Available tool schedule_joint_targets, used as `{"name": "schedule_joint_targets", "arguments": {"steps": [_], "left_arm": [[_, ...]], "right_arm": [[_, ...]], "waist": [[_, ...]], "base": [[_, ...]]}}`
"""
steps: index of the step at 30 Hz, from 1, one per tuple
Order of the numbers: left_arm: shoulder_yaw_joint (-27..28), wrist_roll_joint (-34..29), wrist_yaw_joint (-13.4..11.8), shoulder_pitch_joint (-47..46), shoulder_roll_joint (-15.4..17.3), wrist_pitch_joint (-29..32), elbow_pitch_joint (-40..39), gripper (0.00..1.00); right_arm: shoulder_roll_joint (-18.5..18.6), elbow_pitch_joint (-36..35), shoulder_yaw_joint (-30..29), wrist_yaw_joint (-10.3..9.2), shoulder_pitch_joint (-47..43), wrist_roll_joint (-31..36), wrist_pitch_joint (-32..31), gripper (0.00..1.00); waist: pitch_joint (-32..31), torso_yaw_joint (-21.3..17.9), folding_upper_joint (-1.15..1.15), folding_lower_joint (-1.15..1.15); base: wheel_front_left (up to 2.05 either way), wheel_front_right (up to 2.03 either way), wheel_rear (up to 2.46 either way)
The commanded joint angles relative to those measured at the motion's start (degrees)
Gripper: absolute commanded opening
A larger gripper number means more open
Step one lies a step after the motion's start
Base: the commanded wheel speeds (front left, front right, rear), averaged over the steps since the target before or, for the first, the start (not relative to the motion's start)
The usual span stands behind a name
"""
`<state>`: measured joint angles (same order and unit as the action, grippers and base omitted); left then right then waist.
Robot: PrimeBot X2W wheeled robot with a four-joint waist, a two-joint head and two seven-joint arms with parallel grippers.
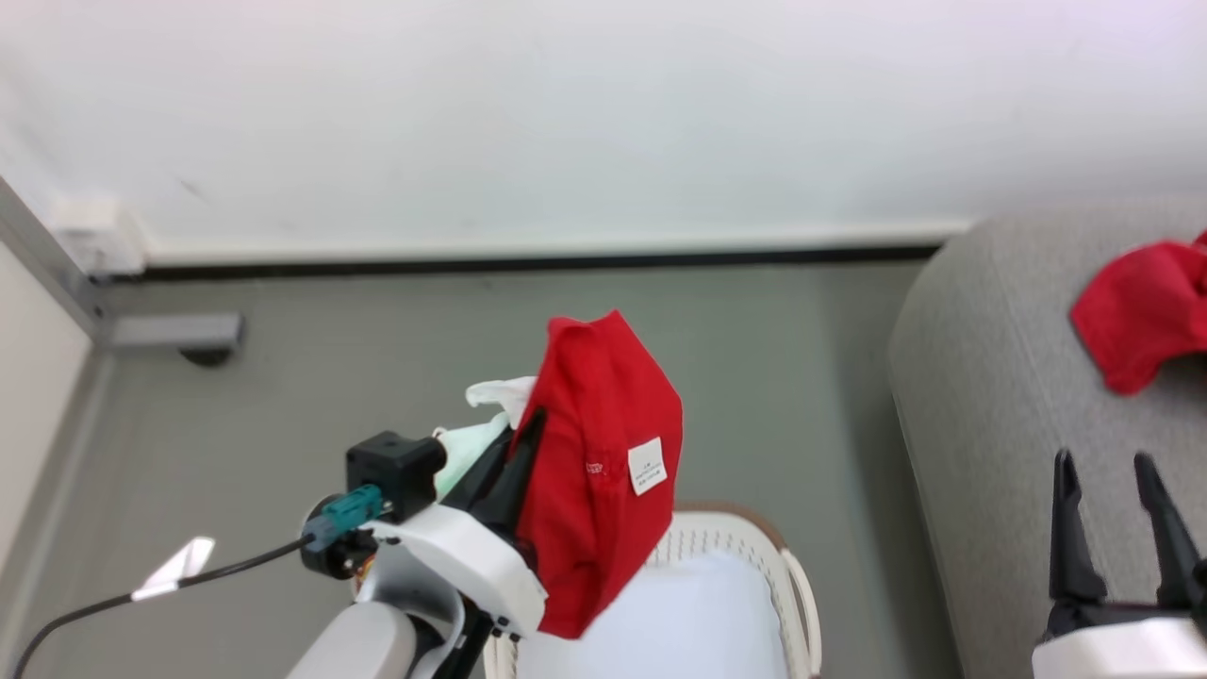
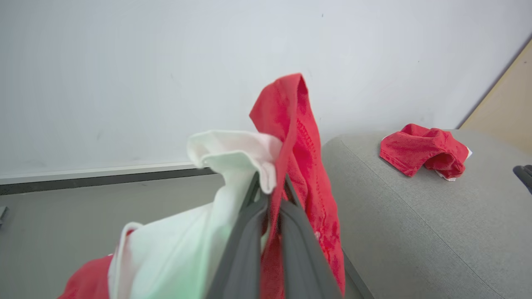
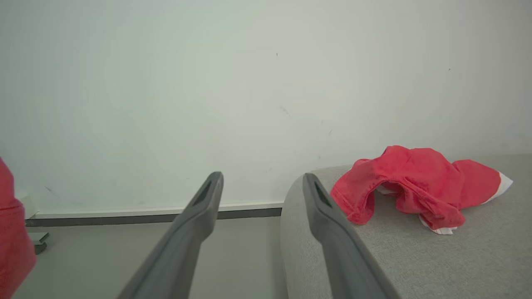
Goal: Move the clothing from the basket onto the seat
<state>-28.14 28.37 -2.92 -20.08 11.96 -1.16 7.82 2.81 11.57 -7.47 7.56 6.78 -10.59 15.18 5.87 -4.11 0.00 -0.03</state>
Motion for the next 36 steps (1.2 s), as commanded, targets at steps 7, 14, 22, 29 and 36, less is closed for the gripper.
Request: {"name": "schedule_joint_targets", "arguments": {"steps": [7,14,22,29,36], "left_arm": [[2.43,0.6,-2.53,2.52,2.04,-0.02,-4.88,0.0],[3.96,1.06,-4.09,3.22,3.61,0.92,-8.24,0.0],[4.14,1.22,-4.78,3.87,4.1,1.27,-10.12,0.0],[2.86,1.13,-4.42,3.69,3.63,1.55,-10.63,0.0],[0.92,0.45,-4.16,3.09,2.74,1.89,-10.42,0.0]], "right_arm": [[0.16,1.65,0.69,-0.15,-4.05,0.45,-0.06,1.0],[0.16,1.94,1.34,-0.14,-5.26,0.75,-0.05,1.0],[0.14,0.6,7.37,-0.14,-4.47,1.29,-0.05,1.0],[0.22,0.12,18.73,-0.14,-0.62,1.72,-0.06,1.0],[1.3,-0.19,32.32,-0.15,4.83,-2.26,-0.05,1.0]], "waist": [[-7.33,1.94,0.0,0.03],[-9.1,1.38,0.0,0.03],[-9.45,0.88,0.0,0.03],[-9.16,0.55,0.0,0.03],[-9.07,1.0,0.0,0.03]], "base": [[0.0,0.0,0.0],[0.0,0.0,0.0],[0.0,0.0,0.0],[0.0,0.0,0.0],[0.0,0.0,0.0]]}}
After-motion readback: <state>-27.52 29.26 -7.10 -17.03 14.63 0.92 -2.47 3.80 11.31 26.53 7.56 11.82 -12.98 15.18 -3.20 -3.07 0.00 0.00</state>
